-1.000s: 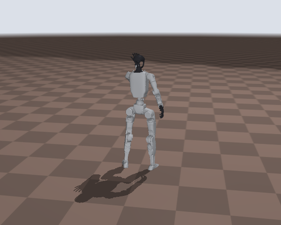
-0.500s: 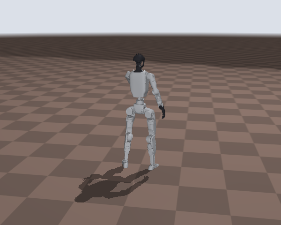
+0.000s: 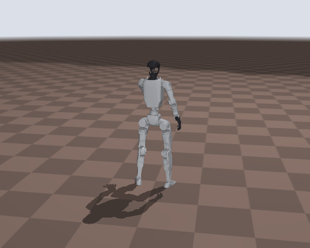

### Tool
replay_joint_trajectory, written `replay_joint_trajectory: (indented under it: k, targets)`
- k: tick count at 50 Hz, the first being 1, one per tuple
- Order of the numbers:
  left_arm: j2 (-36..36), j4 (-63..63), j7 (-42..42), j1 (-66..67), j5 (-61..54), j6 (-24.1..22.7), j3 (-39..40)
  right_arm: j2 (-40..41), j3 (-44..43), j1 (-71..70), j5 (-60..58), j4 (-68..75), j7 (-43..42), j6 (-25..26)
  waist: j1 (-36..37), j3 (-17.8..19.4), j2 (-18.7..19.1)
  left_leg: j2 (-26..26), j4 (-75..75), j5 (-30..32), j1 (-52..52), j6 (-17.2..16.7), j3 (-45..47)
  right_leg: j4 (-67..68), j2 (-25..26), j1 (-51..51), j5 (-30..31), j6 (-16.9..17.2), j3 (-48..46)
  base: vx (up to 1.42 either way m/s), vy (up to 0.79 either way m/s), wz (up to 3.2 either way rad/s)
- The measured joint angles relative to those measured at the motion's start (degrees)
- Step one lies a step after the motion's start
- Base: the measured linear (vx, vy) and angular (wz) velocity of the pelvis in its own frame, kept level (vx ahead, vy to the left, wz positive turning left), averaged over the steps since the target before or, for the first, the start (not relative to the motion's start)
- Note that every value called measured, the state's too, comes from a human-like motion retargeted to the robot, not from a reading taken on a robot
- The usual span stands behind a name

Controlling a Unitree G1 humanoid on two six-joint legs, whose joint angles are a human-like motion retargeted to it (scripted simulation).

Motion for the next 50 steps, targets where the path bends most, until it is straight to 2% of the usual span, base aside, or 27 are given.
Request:
replay_joint_trajectory:
  k: [8, 13, 15, 18, 22, 25, 28, 31, 38, 43, 46, 50]
  targets:
    - [-0.59, -38.17, -16.00, -5.21, 4.34, -4.49, -6.03, 0.45, -0.99, 2.01, 0.42, -1.86, 3.63, -0.28, 1.40, 0.92, -1.08, 0.76, -0.39, 0.49, -0.77, -0.54, 1.30, -0.60, 1.20, -1.47, 1.09, 0.01, 1.10, -0.01, -0.01, -0.07]
    - [-0.79, -56.77, -27.02, -12.12, 10.16, -2.97, -9.16, 1.03, -0.71, 1.66, -5.36, -0.09, 9.22, 0.11, 1.65, 0.76, -1.62, 1.34, -0.54, 0.65, -1.10, -0.88, 2.31, -0.87, 2.07, -2.33, 1.62, 0.01, 1.93, -0.01, -0.02, -0.11]
    - [-0.69, -57.84, -28.60, -12.02, 11.34, -2.09, -8.53, 1.35, -1.18, 1.66, -6.03, 0.47, 10.17, 0.09, 1.72, 0.73, -1.81, 1.39, -0.49, 0.62, -1.09, -0.85, 2.44, -0.88, 2.13, -2.38, 1.64, 0.01, 2.06, 0.00, 0.00, 0.00]
    - [-0.18, -50.24, -23.55, -8.30, 12.24, -2.72, -6.14, 1.70, -2.41, 1.97, -3.65, 0.93, 8.01, -0.11, 1.79, 0.77, -1.81, 1.28, -0.38, 0.49, -0.85, -0.74, 2.23, -0.77, 1.93, -2.02, 1.42, 0.01, 1.89, 0.00, 0.00, 0.00]
    - [1.51, -27.48, -13.32, -4.08, 8.73, -2.15, -6.58, 1.58, -2.12, 2.25, 0.59, 1.66, 3.06, -0.38, 2.04, 0.49, -1.64, 1.02, -0.24, 0.36, -0.49, -0.52, 1.58, -0.60, 1.49, -1.29, 0.97, 0.01, 1.30, 0.00, 0.00, 0.00]
    - [1.78, -8.66, -6.11, -4.45, 1.85, 1.81, -8.77, 1.40, -0.55, 1.54, 1.78, 2.34, -0.15, 0.44, 1.76, 0.33, -1.55, 0.67, -0.19, 0.27, -0.27, -0.18, 1.04, -0.38, 0.98, -0.82, 0.55, 0.01, 0.80, 0.00, 0.00, 0.00]
    - [0.63, -0.55, -1.95, -4.70, -2.26, 3.33, -8.09, 1.26, -0.07, 0.51, 0.78, 2.23, -0.34, 1.26, 1.03, 0.37, -1.54, 0.43, -0.14, 0.22, -0.17, -0.05, 0.84, -0.25, 0.66, -0.65, 0.36, 0.01, 0.66, 0.00, 0.00, 0.00]
    - [-0.24, -6.74, -3.24, -4.23, -2.63, -0.06, -6.03, 1.48, -1.44, 0.05, 0.18, 1.37, -0.21, 0.91, 0.48, 0.70, -1.63, 0.56, -0.19, 0.27, -0.18, -0.27, 1.14, -0.35, 0.87, -0.81, 0.54, 0.01, 0.93, 0.00, 0.00, 0.00]
    - [-0.73, -42.03, -17.17, -9.44, 1.81, -5.55, -7.31, 2.05, -3.17, 0.09, 2.87, 0.20, 1.47, -0.54, 0.92, 1.32, -1.62, 1.54, -0.70, 0.63, -0.51, -0.76, 2.90, -1.09, 2.42, -2.08, 1.57, 0.01, 2.40, -0.01, -0.04, -0.19]
    - [0.38, -62.25, -26.53, -14.83, 11.65, -4.27, -11.44, 1.71, -2.95, 0.67, -3.32, -0.61, 8.06, -0.48, 0.84, 0.72, -1.43, 2.13, -0.90, 0.78, -0.86, -1.23, 3.77, -1.43, 3.31, -2.85, 2.06, 0.01, 3.03, 0.00, -0.01, -0.04]
    - [1.30, -62.18, -26.04, -12.88, 14.95, -3.81, -9.68, 2.20, -3.80, 1.32, -3.63, -0.17, 8.21, -0.61, 0.69, 0.52, -1.31, 2.03, -0.76, 0.65, -0.88, -1.18, 3.55, -1.37, 3.11, -2.70, 1.95, 0.01, 2.88, 0.00, 0.00, 0.00]
    - [1.64, -48.29, -15.48, -6.48, 15.63, -4.41, -4.64, 2.89, -4.83, 1.94, -1.19, 1.47, 4.55, -0.51, 0.38, 0.59, -0.79, 1.48, -0.44, 0.35, -0.55, -0.78, 2.45, -0.97, 2.20, -1.77, 1.33, 0.01, 2.00, 0.02, 0.04, 0.23]
